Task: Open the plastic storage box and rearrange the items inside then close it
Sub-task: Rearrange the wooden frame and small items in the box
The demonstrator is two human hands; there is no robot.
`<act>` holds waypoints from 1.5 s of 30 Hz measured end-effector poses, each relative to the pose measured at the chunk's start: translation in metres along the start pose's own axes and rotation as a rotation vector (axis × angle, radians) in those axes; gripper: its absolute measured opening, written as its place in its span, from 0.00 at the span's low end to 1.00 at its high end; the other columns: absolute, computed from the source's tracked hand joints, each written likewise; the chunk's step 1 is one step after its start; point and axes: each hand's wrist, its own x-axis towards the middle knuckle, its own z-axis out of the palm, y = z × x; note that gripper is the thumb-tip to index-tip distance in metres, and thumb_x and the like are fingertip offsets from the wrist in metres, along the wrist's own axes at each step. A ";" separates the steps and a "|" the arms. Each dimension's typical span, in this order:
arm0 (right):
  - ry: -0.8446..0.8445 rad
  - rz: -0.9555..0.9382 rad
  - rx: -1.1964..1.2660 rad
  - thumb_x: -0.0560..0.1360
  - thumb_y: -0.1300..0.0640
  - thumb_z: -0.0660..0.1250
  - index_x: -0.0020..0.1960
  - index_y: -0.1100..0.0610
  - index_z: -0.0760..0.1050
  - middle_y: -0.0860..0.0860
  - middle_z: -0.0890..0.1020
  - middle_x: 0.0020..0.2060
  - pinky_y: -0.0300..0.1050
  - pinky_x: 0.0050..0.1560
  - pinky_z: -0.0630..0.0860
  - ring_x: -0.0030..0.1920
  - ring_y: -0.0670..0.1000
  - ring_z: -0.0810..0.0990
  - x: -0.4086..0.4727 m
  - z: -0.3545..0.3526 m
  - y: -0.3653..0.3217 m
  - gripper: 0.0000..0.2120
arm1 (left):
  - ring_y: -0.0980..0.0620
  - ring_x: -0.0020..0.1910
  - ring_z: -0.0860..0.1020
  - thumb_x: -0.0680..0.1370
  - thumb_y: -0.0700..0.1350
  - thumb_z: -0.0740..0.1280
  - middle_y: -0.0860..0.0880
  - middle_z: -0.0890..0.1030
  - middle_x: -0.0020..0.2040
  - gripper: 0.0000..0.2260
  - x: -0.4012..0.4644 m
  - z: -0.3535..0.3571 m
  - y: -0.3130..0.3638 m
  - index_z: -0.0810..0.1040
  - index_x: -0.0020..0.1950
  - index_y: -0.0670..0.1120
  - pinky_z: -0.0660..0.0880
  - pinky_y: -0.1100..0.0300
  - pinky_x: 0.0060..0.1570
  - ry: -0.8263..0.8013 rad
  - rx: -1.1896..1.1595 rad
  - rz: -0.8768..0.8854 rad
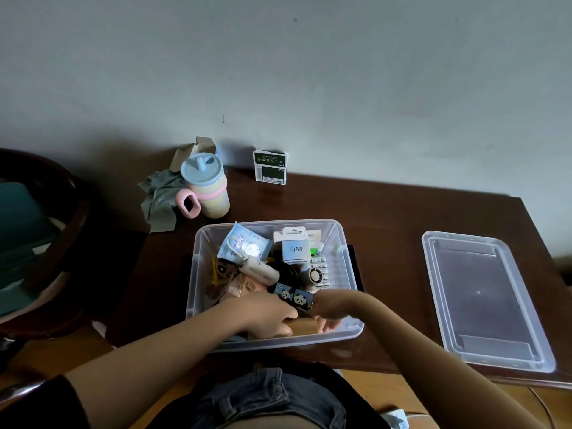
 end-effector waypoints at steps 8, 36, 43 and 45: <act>0.026 -0.024 0.066 0.81 0.59 0.54 0.62 0.70 0.72 0.62 0.80 0.50 0.45 0.49 0.77 0.45 0.53 0.79 0.006 0.002 0.001 0.18 | 0.44 0.56 0.75 0.81 0.52 0.57 0.43 0.76 0.59 0.14 0.004 0.002 0.001 0.69 0.66 0.49 0.72 0.51 0.54 -0.075 -0.095 -0.060; 0.332 -0.049 -0.185 0.77 0.67 0.56 0.50 0.70 0.76 0.62 0.84 0.45 0.47 0.43 0.83 0.41 0.58 0.85 0.001 -0.019 0.000 0.11 | 0.53 0.64 0.73 0.77 0.40 0.66 0.48 0.74 0.68 0.23 -0.011 0.012 -0.028 0.70 0.72 0.47 0.66 0.69 0.56 0.079 -0.429 0.017; 0.505 -0.176 -0.339 0.75 0.58 0.66 0.49 0.63 0.81 0.57 0.85 0.44 0.46 0.48 0.80 0.45 0.53 0.83 -0.002 -0.026 -0.020 0.10 | 0.60 0.46 0.79 0.76 0.45 0.66 0.54 0.83 0.51 0.10 -0.015 0.014 -0.041 0.81 0.56 0.52 0.74 0.62 0.48 0.410 -0.580 -0.061; 0.577 -0.257 -0.281 0.74 0.58 0.66 0.47 0.61 0.82 0.55 0.85 0.44 0.45 0.47 0.79 0.44 0.52 0.83 -0.001 -0.027 -0.029 0.09 | 0.61 0.38 0.76 0.75 0.43 0.67 0.57 0.80 0.41 0.05 -0.020 0.013 -0.051 0.80 0.45 0.54 0.74 0.59 0.42 0.768 -0.646 -0.214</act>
